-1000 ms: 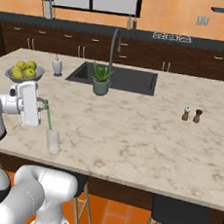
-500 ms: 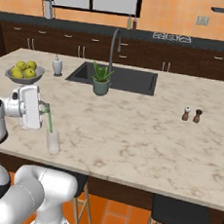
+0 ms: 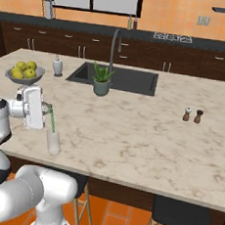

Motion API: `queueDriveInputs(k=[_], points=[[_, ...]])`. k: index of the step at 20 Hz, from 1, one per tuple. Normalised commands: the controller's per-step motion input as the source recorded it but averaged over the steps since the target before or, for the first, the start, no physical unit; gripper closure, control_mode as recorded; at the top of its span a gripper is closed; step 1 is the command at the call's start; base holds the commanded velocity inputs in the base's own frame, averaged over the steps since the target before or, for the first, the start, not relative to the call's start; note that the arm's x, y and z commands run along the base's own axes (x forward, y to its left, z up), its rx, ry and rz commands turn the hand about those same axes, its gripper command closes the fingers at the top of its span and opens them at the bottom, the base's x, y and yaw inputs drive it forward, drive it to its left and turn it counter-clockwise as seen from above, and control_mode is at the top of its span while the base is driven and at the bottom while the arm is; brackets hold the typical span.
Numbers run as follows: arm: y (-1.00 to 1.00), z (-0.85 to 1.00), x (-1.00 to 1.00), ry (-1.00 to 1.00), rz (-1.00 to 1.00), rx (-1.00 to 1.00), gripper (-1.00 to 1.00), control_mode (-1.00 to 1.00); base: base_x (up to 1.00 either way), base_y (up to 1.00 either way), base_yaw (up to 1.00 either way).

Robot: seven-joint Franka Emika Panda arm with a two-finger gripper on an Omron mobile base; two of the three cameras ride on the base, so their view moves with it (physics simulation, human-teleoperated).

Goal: Take a straw from the drawer in front and place it inside the glass cup on the dining counter.

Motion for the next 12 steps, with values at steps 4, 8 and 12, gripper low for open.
queueDriveInputs(k=[4, 8, 12], points=[[0.06, -0.25, 0.03, 0.02, 0.0, 0.0, 1.0, -1.0, 0.0, 0.0, 0.0], [0.0, -0.31, 0.06, 0.02, 0.0, 0.0, 1.0, -1.0, 0.0, 0.0, 0.0], [0.0, -0.29, 0.05, 0.02, 0.0, 0.0, 1.0, -1.0, 0.0, 0.0, 0.0]])
